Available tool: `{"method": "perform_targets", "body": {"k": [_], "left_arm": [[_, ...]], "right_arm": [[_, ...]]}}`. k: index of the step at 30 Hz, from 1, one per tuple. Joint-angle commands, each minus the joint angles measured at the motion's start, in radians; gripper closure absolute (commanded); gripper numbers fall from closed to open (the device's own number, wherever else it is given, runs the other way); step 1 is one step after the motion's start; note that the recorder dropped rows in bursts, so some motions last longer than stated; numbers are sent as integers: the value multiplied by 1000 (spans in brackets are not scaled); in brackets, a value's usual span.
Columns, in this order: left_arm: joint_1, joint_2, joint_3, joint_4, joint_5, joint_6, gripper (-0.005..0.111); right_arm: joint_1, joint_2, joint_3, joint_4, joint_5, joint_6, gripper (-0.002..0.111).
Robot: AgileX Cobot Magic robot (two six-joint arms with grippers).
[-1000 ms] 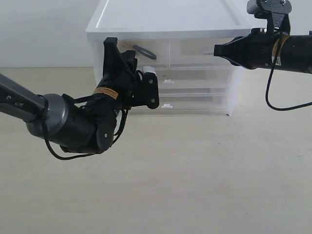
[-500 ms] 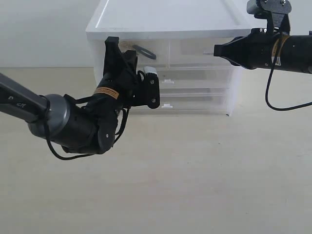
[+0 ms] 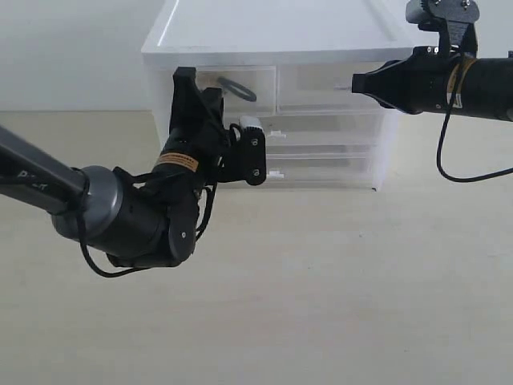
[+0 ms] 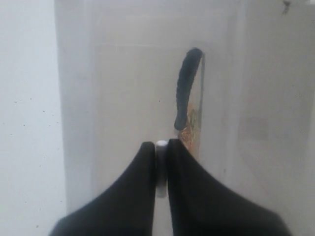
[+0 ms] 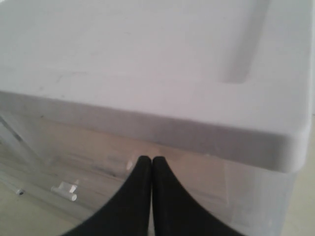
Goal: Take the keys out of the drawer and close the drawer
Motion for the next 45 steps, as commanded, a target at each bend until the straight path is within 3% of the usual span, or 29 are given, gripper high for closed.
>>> {"method": "perform_targets", "body": {"k": [1,15,18,21,25,28,34,39,45], "left_arm": [[-12,-17,42,-33,0,-6,102],[-29,-75,77,-65,0,-39,102],[-31,-79,78,-150,0,-43,102],[-31,-98,100,-188,0,-132,102],[-27,-135,163,-114,0,-289,102],[-23,-170,187,-106,0,-462,102],[31,-273,271,24,184,-1033,102],[107,-355,357,402,283,-1535,102],[242,-411,409,853,236,-2150,102]], "right_arm": [[-8,2,-15,55,14,-4,108],[-8,2,-15,55,12,-4,108],[-8,2,-15,55,12,-4,108],[-8,2,-15,55,12,-4,108],[-8,2,-15,55,12,-4,108],[-8,2,-15,50,12,-2,108],[-8,2,-15,43,14,8,108],[-8,2,-15,41,14,8,108],[-8,2,-13,34,16,17,108]]}}
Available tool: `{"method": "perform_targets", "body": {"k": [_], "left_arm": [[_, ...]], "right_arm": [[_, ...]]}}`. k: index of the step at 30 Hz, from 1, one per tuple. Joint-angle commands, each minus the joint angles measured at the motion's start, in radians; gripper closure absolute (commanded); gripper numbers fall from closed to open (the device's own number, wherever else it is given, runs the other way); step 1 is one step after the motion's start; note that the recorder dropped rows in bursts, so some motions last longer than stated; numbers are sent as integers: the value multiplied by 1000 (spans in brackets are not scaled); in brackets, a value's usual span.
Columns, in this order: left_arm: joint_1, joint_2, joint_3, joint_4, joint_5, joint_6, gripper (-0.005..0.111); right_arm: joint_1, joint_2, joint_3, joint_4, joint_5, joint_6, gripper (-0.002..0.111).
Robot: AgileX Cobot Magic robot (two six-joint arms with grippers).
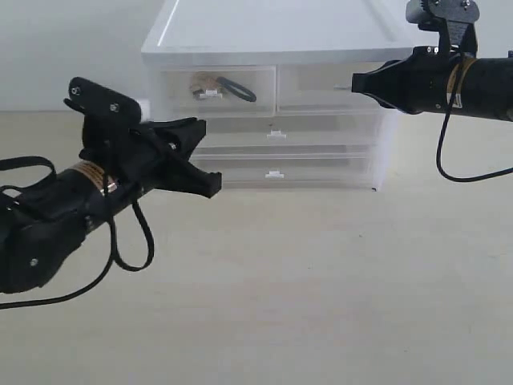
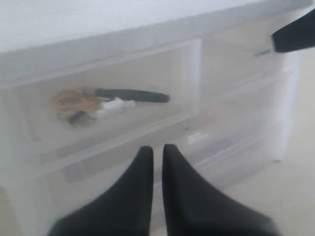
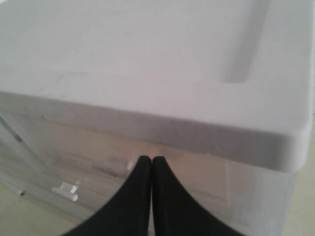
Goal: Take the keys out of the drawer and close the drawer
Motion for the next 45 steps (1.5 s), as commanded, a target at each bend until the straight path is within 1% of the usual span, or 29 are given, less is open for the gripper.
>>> {"method": "perform_targets", "body": {"k": [1,3,4,6,8,11,13,15,18,20,27,29,33,38,45], "left_arm": [[117,-31,31,393,-88,-509,102],[179,-31,33,521,-176,-702,102],[203,-31,33,557,-198,-758,102],[255,-29,33,577,-211,-904,102],[298,-21,33,585,-210,-981,102],[350,8,22,637,-220,-1080,102],[370,34,2,689,-243,-1147,98],[387,67,-35,768,-260,-1225,86],[395,116,-93,834,-260,-1316,66],[395,143,-133,850,-260,-1355,62],[395,208,-236,884,-253,-1455,62],[395,210,-261,903,-213,-1475,62],[395,210,-277,897,-136,-1484,62],[395,210,-298,867,-112,-1484,62],[395,210,-338,864,-95,-1541,62]], "right_arm": [[-8,2,-13,36,16,10,108],[-8,2,-13,34,16,14,108],[-8,2,-13,34,16,14,108],[-8,2,-13,32,16,18,108],[-8,2,-13,32,16,24,108],[-8,2,-13,32,16,24,108],[-8,2,-13,32,16,24,108],[-8,2,-13,32,16,20,108],[-8,2,-13,32,16,22,108],[-8,2,-13,32,16,24,108],[-8,2,-13,28,16,24,108],[-8,2,-13,28,16,24,108],[-8,2,-13,28,16,24,108],[-8,2,-13,30,16,23,108],[-8,2,-13,30,16,23,108]]}}
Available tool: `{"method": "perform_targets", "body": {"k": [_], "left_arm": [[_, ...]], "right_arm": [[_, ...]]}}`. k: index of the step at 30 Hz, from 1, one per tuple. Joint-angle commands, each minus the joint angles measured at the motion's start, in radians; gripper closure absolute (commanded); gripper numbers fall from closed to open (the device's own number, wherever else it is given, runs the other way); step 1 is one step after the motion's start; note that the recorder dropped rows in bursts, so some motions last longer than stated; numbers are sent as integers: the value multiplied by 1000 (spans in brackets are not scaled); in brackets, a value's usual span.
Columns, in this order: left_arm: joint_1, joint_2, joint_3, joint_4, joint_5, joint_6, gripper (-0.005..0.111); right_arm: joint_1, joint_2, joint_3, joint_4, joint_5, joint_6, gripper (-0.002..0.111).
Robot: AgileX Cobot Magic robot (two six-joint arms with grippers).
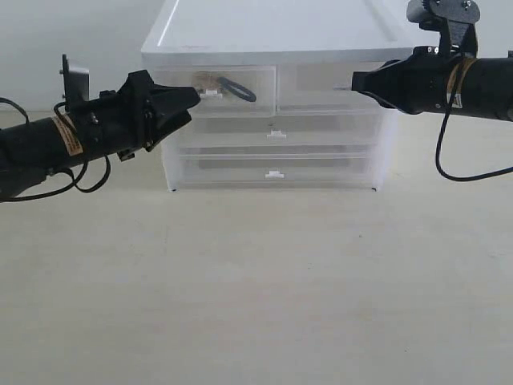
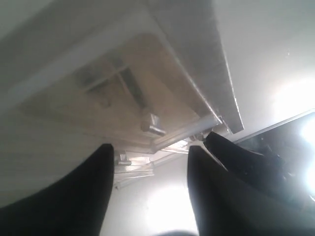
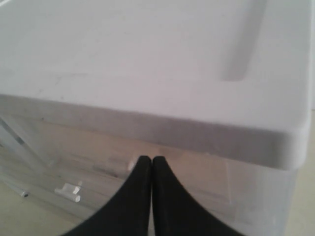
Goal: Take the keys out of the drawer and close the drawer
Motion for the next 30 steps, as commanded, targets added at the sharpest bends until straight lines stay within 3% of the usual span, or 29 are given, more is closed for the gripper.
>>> {"method": "perform_targets", "body": {"k": [1,17,30], "left_arm": [[3,2,-24,-10,8,-46,62],[-7,94,-82,26,-70,-133,62],[-33,94,-118,-17,-47,-133,62]], "right_arm": [[-8,2,-13,37,16,-4,108],[-8,2,-13,37,14,-4,108],[-8,2,-13,37,12,-4,108]]}}
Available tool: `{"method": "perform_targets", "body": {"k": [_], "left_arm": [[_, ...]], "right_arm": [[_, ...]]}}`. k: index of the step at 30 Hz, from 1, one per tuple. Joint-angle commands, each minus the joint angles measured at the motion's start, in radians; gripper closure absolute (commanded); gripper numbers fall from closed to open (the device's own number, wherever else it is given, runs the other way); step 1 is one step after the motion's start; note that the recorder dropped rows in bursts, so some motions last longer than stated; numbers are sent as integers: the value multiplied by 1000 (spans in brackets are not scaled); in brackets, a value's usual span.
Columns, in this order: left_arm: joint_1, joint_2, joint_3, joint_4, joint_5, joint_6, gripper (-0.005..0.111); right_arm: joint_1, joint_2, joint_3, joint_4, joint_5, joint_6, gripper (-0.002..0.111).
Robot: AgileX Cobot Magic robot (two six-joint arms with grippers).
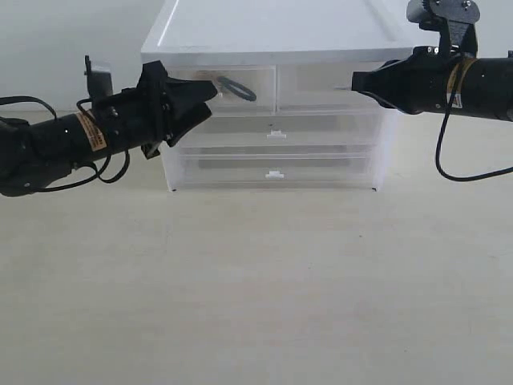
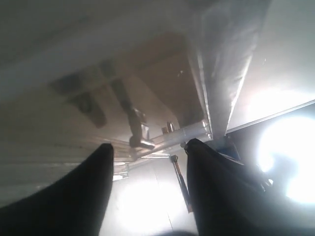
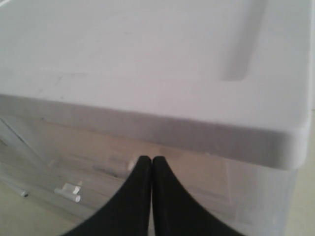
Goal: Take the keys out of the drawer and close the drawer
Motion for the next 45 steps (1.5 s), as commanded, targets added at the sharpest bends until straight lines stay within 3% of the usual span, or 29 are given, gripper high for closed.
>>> {"method": "perform_targets", "body": {"k": [1,24,34,45], "left_arm": [[-6,-1,-8,-36,6,-5,62],[-6,-1,-68,-16,35,-37,62],[-6,-1,-69,-41,46,-17,101],[-6,-1,-69,-46,46,20,103]], "right_arm": [[-8,2,-13,37,14,-4,108],[-8,2,-13,37,12,-8,108],[-8,2,-13,37,12,-7,108],[-8,2,-13,37,12,-9,108]]}}
